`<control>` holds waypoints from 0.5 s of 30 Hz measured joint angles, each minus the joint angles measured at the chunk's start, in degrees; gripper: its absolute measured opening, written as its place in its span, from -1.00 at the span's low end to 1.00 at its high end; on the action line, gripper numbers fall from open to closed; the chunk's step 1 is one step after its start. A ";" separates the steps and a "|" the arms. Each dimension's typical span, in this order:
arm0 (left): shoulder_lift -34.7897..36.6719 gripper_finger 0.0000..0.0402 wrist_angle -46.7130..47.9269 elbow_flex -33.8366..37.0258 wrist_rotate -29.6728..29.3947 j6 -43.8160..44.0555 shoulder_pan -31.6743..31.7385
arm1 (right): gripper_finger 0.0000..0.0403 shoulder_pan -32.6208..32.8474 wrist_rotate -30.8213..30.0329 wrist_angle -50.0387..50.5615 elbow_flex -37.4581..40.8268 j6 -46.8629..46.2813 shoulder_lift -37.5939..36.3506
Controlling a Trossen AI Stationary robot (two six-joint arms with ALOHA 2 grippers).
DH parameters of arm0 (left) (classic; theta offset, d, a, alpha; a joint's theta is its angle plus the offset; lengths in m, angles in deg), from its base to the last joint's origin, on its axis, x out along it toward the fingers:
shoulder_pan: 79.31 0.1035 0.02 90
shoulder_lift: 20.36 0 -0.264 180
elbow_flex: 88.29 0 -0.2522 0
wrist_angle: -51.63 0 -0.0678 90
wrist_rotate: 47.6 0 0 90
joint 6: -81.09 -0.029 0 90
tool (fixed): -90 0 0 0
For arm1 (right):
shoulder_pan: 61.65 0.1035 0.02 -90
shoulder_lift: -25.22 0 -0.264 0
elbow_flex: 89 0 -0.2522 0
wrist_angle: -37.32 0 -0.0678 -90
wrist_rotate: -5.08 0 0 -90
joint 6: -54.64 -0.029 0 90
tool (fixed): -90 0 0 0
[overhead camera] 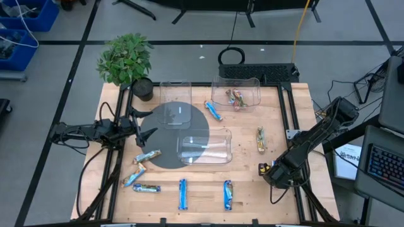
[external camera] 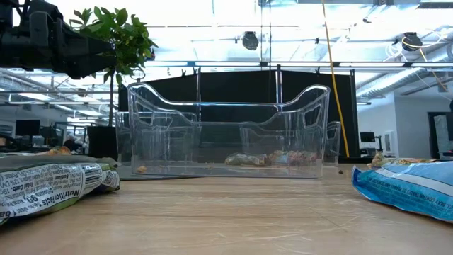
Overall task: Pick and place Granola Bars by type
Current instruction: Put the red granola bar into the top right transparent bin
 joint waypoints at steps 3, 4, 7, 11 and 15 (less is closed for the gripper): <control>0.00 0.89 0.01 0.00 0.00 0.02 -0.01 | -0.10 0.00 0.00 -0.60 0.03 -0.04 0.00; 0.00 0.89 0.00 0.00 -0.02 0.00 -0.02 | -0.16 0.00 -0.01 -0.86 0.03 -0.04 0.00; 0.00 0.89 0.00 0.00 -0.02 0.00 -0.01 | -0.36 0.00 0.00 -1.63 0.03 -0.04 0.00; 0.00 0.89 0.00 0.00 -0.02 0.00 -0.01 | -0.62 0.00 -0.02 -2.12 0.03 -0.04 0.00; 0.00 0.89 0.00 0.00 -0.02 0.00 0.00 | -0.85 0.00 0.00 -2.21 0.03 -0.04 -0.02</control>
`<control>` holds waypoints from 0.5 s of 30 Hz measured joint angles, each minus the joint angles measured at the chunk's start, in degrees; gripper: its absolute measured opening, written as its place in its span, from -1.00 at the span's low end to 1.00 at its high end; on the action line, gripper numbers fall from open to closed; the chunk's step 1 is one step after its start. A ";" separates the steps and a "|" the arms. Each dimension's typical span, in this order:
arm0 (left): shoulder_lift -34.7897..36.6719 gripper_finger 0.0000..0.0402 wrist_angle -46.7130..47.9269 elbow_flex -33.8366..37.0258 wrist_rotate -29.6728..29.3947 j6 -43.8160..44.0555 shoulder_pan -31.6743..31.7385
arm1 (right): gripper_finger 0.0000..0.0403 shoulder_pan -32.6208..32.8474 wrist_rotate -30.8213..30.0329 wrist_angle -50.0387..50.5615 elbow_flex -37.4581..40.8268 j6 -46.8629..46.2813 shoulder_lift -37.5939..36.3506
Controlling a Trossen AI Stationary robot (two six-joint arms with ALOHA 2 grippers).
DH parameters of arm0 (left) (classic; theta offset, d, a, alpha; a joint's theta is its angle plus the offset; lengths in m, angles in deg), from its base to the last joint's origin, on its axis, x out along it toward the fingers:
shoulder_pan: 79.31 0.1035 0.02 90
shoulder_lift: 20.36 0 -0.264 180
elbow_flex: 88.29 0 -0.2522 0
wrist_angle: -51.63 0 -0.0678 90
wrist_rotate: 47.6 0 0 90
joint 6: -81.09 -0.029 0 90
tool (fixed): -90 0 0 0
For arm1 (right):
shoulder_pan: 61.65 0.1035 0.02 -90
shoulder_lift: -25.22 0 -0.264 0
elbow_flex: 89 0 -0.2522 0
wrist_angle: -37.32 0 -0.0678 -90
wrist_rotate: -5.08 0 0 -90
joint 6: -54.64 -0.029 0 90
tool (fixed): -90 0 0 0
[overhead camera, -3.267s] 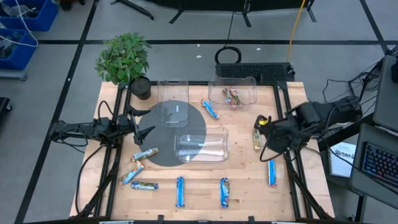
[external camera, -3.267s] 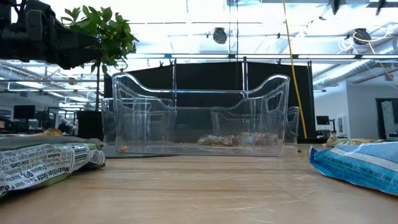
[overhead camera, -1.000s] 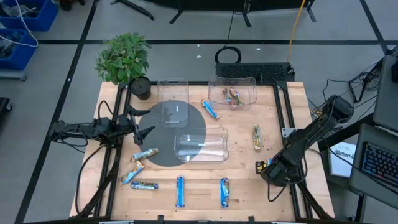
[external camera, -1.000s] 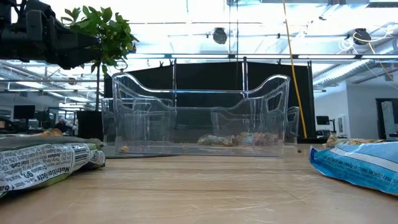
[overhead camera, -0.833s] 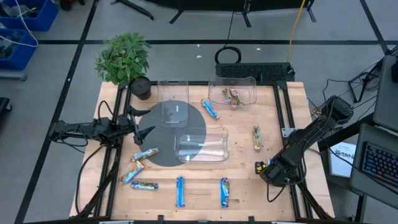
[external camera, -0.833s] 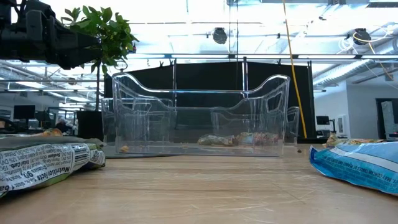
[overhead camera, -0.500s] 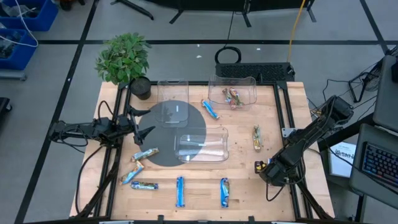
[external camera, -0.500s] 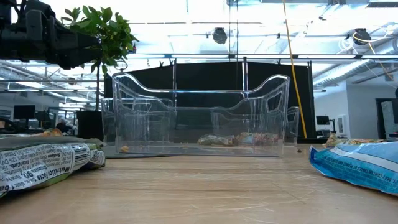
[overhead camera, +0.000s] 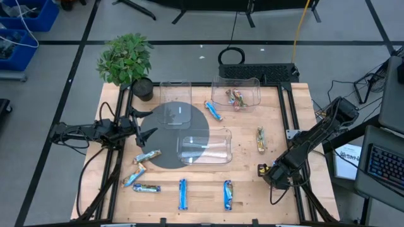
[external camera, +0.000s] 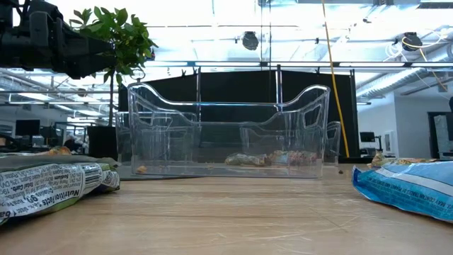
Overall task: Pick and place Granola Bars by type
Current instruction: Put the red granola bar into the top right transparent bin
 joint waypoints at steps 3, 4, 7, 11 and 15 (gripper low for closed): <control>0.00 0.89 0.00 0.00 0.00 0.00 -0.02 | -0.93 0.00 0.00 0.00 0.00 -0.12 -0.02; 0.00 0.89 0.00 0.00 0.02 0.00 -0.02 | -0.93 0.00 0.00 0.00 0.00 -0.95 -0.02; 0.00 0.89 0.00 0.00 0.00 0.00 0.00 | -0.95 0.00 -0.06 0.62 -0.18 -5.95 -0.02; 0.00 0.89 0.00 0.00 0.02 0.00 -0.02 | -0.96 0.06 -0.23 3.40 -2.18 -10.20 -0.43; 0.00 0.89 0.00 0.00 0.02 0.00 -0.02 | -0.96 0.45 -0.28 4.15 -6.32 -13.27 -1.46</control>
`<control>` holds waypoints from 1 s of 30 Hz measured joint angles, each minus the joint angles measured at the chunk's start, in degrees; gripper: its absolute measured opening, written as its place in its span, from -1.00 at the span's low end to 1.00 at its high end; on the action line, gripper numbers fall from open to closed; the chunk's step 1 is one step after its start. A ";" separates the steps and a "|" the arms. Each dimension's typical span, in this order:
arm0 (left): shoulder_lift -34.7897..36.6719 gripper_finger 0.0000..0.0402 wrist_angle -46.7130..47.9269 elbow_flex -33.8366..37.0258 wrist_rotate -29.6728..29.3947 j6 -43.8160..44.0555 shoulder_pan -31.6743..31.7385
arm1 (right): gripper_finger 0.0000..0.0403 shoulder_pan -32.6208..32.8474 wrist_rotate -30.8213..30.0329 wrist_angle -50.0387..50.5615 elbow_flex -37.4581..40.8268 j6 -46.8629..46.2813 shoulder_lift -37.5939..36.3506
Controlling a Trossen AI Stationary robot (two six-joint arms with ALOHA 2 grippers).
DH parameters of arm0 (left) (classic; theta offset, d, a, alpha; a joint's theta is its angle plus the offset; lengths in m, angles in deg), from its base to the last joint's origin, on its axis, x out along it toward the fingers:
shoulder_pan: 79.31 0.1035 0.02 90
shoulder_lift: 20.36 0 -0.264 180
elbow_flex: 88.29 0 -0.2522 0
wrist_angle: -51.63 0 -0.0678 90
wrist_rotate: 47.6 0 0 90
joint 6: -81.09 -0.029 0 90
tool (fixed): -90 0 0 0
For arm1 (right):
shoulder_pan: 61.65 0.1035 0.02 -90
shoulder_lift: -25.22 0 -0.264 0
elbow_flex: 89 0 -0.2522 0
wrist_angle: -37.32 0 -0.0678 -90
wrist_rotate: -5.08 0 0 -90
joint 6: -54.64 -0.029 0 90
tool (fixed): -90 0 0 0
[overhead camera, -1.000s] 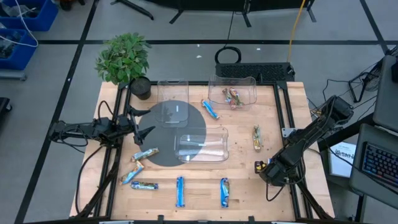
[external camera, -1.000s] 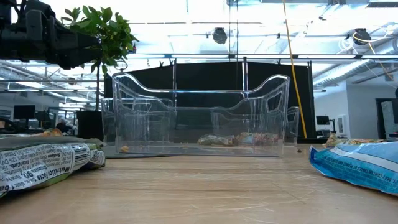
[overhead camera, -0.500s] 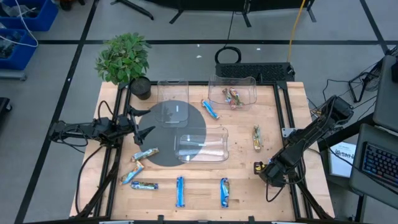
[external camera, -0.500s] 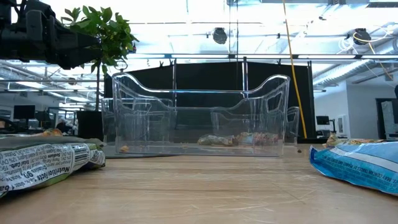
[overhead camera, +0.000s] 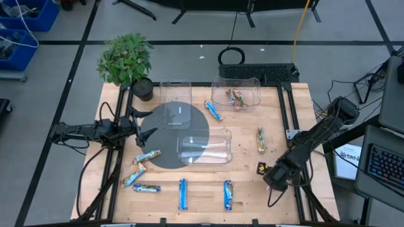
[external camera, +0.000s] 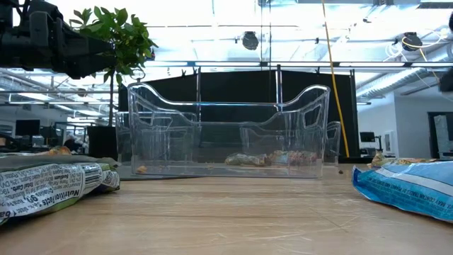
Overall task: Pick and place Granola Bars by type
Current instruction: Put the red granola bar into the top right transparent bin
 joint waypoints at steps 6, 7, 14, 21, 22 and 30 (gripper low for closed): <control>0.00 0.89 0.02 0.00 -0.02 0.00 0.02 | -0.97 0.03 0.00 0.50 -7.30 -5.04 -0.16; 0.00 0.89 0.00 0.00 0.00 0.00 0.00 | -0.97 0.03 -0.09 0.49 -8.48 -5.67 -0.16; 0.00 0.89 0.00 0.00 -0.02 0.00 0.02 | -0.97 0.01 -8.15 0.51 -16.86 -13.80 -0.16; 0.00 0.89 0.01 0.00 -0.02 0.00 0.01 | -0.97 -0.13 -15.84 -1.89 -24.13 -22.23 -0.18; 0.00 0.89 0.02 0.00 -0.01 0.00 0.00 | -0.97 -0.35 -16.92 -2.98 -24.80 -23.34 -0.18; 0.00 0.89 0.02 0.01 -0.01 0.00 0.00 | -0.98 -3.57 -28.83 -12.29 -27.49 -31.41 -0.18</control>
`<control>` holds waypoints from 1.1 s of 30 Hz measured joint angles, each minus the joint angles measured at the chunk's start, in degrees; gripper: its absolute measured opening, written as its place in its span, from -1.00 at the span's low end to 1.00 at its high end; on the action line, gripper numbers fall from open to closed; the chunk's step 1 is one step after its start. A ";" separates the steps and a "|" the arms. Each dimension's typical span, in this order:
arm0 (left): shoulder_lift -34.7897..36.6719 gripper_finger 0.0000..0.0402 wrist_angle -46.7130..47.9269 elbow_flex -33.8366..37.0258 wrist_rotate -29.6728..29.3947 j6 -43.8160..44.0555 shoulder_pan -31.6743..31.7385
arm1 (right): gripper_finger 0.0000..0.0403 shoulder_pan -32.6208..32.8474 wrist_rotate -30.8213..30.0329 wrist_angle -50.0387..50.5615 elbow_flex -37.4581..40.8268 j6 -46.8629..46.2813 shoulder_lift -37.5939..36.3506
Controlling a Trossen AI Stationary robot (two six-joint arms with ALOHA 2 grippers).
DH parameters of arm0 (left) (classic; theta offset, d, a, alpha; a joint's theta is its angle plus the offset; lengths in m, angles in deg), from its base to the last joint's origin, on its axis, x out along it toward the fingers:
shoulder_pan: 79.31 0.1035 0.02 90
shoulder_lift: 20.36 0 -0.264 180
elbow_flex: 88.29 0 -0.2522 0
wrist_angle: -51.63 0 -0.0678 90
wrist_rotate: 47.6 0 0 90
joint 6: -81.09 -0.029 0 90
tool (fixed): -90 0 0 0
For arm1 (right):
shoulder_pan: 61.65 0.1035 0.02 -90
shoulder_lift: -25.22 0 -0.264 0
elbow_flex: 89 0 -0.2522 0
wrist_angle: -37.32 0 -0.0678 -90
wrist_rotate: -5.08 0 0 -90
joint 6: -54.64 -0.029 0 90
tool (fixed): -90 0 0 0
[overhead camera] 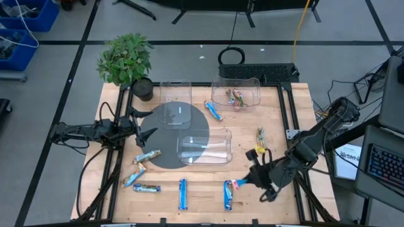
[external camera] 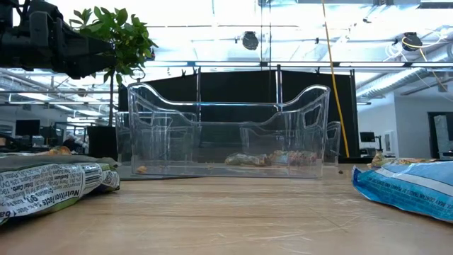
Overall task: Pick and place Granola Bars by type
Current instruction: Put the red granola bar into the top right transparent bin
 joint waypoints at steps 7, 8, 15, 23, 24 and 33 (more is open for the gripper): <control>0.00 0.89 -0.02 -0.01 0.00 0.00 0.00 | -0.98 -4.65 -9.33 -13.13 -0.53 -1.87 0.00; 0.00 0.89 0.00 -0.01 0.01 0.00 0.02 | -0.98 -5.46 -10.54 -14.83 -0.53 -1.87 0.00; 0.00 0.89 0.00 -0.01 0.00 0.00 0.00 | -0.98 -12.67 -16.67 -23.84 -0.53 -1.41 0.00; 0.00 0.89 0.00 -0.01 0.00 0.00 0.00 | -0.98 -21.42 -17.60 -24.55 -8.34 4.31 1.89; 0.00 0.89 -0.01 -0.01 0.00 0.00 0.02 | -0.98 -22.84 -17.56 -24.82 -10.12 5.40 2.55; 0.00 0.89 -0.07 -0.01 0.02 0.00 0.02 | -0.98 -35.86 -17.49 -24.68 -20.88 10.77 7.49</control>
